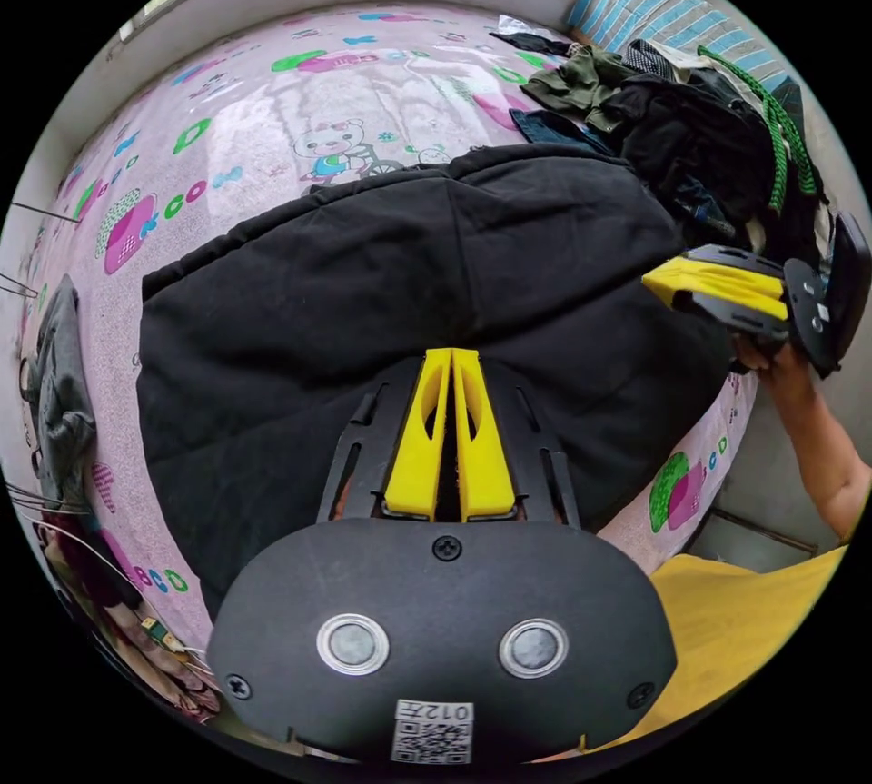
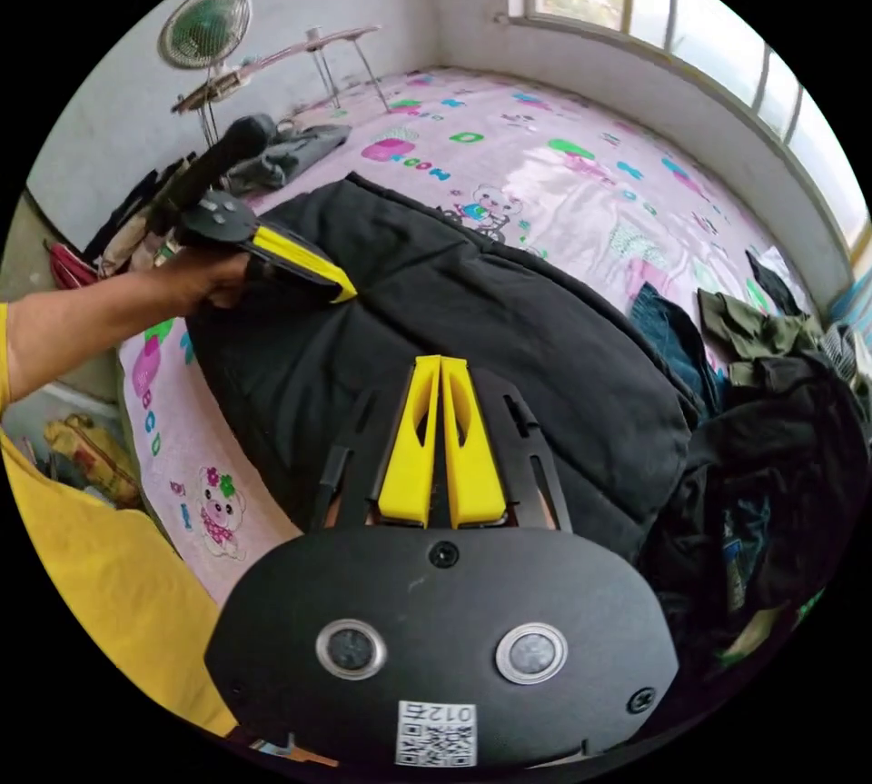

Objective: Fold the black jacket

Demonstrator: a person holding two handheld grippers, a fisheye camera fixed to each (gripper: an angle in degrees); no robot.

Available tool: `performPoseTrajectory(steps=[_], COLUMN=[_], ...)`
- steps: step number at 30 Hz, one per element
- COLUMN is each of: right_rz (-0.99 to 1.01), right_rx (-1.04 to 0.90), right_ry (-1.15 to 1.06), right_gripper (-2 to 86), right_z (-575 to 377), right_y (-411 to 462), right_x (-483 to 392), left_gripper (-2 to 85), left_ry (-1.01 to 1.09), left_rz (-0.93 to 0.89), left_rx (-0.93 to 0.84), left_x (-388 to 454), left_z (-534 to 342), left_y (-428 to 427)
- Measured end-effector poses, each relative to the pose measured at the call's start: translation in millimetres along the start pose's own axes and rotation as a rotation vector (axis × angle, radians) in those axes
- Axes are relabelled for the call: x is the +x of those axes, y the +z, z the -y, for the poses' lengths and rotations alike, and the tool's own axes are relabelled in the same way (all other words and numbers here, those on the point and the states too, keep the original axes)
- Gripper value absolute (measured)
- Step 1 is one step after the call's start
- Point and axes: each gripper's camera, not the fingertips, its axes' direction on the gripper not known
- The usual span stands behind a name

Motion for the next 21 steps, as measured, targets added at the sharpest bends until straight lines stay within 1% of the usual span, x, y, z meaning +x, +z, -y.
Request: performPoseTrajectory(steps=[1, 3, 7, 9, 11, 12, 16, 19, 21], right_rz=[-0.026, -0.013, 0.055, 0.074, 0.085, 0.085, 0.128, 0.123, 0.103], right_rx=[-0.035, -0.043, -0.029, -0.045, -0.172, -0.192, -0.181, -0.108, -0.039], right_ry=[-0.003, 0.019, 0.169, 0.203, 0.160, 0.149, 0.195, 0.257, 0.248], right_gripper=[0.0, 0.0, -0.1, 0.0, 0.0, 0.0, -0.1, -0.1, -0.1], right_z=[10, 24, 56, 67, 79, 81, 85, 83, 80], right_y=[18, 38, 64, 75, 106, 113, 140, 136, 126], right_x=[2, 13, 54, 69, 78, 80, 101, 112, 108], left_gripper=[-0.2, -0.2, -0.2, -0.2, -0.2, -0.2, -0.2, -0.1, 0.0], left_ry=[-0.001, -0.007, 0.004, 0.005, -0.006, -0.011, -0.016, -0.017, -0.024], left_rz=[-0.006, -0.019, -0.074, -0.121, -0.155, -0.168, -0.174, -0.191, -0.201], left_rx=[0.000, 0.011, 0.031, 0.042, 0.038, 0.037, 0.030, 0.034, 0.054], left_x=[-2, -10, -26, -38, -48, -54, -68, -78, -85], left_z=[0, -3, -10, -16, -19, -20, -23, -32, -43], left_y=[0, -2, -6, -7, -5, -4, -6, -12, -21])
